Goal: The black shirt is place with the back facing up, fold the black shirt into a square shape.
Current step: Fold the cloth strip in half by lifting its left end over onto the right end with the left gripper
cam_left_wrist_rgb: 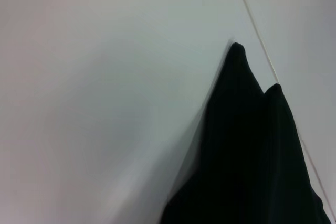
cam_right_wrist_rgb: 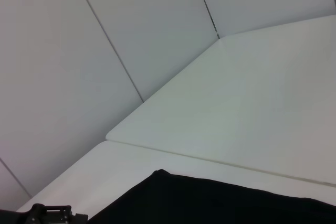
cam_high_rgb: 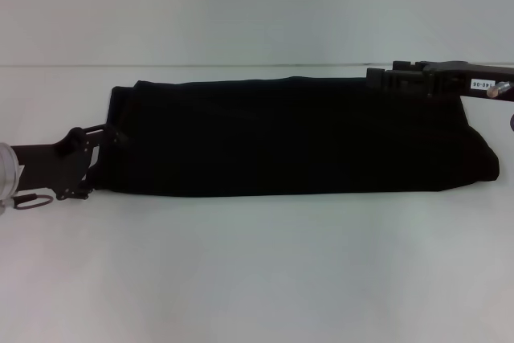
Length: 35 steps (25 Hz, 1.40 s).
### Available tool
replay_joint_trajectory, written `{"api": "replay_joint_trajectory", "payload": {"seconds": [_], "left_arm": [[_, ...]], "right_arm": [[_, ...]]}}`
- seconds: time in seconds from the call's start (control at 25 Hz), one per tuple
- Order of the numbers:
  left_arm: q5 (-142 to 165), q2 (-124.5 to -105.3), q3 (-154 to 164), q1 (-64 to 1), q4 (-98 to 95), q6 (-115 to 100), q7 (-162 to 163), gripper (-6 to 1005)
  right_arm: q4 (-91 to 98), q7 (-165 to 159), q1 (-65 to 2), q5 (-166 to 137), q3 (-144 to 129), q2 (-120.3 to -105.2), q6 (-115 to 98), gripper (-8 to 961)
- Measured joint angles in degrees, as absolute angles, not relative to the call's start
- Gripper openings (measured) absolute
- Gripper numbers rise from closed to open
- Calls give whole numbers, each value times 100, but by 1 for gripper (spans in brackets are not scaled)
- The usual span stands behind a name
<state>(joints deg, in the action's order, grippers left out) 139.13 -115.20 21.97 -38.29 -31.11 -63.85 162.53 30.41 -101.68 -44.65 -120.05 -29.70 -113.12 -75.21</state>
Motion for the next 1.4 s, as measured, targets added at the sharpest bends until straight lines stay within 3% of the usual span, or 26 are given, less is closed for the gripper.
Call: {"api": "replay_joint_trajectory", "payload": {"seconds": [0.36, 0.6, 0.8, 0.92, 1.12, 1.4], "left_arm": [[13959, -11498, 2247, -3841, -3110, -6471, 15811, 847], [14086, -11496, 2251, -3802, -3103, -6479, 15750, 638], [14112, -11499, 2251, -3774, -3105, -6451, 15658, 393], [14114, -11501, 2241, -3770, -3102, -6440, 15574, 154], [14114, -11503, 2207, -3769, -3111, -6480, 15327, 26], [14086, -11498, 2136, -3657, -3223, -6628, 14307, 30]], "right_arm": [[3042, -10175, -4465, -12005, -2971, -11306, -7514, 835], [3042, -10156, -4465, -12005, -2970, -11303, -7514, 834], [3041, -10147, -4464, -12005, -2971, -11303, -7524, 834], [3041, -10149, -4457, -12006, -2970, -11313, -7528, 834], [3041, -10155, -4456, -12006, -2970, -11336, -7520, 834], [3026, -10151, -4456, -11917, -2971, -11431, -7446, 835]]}}
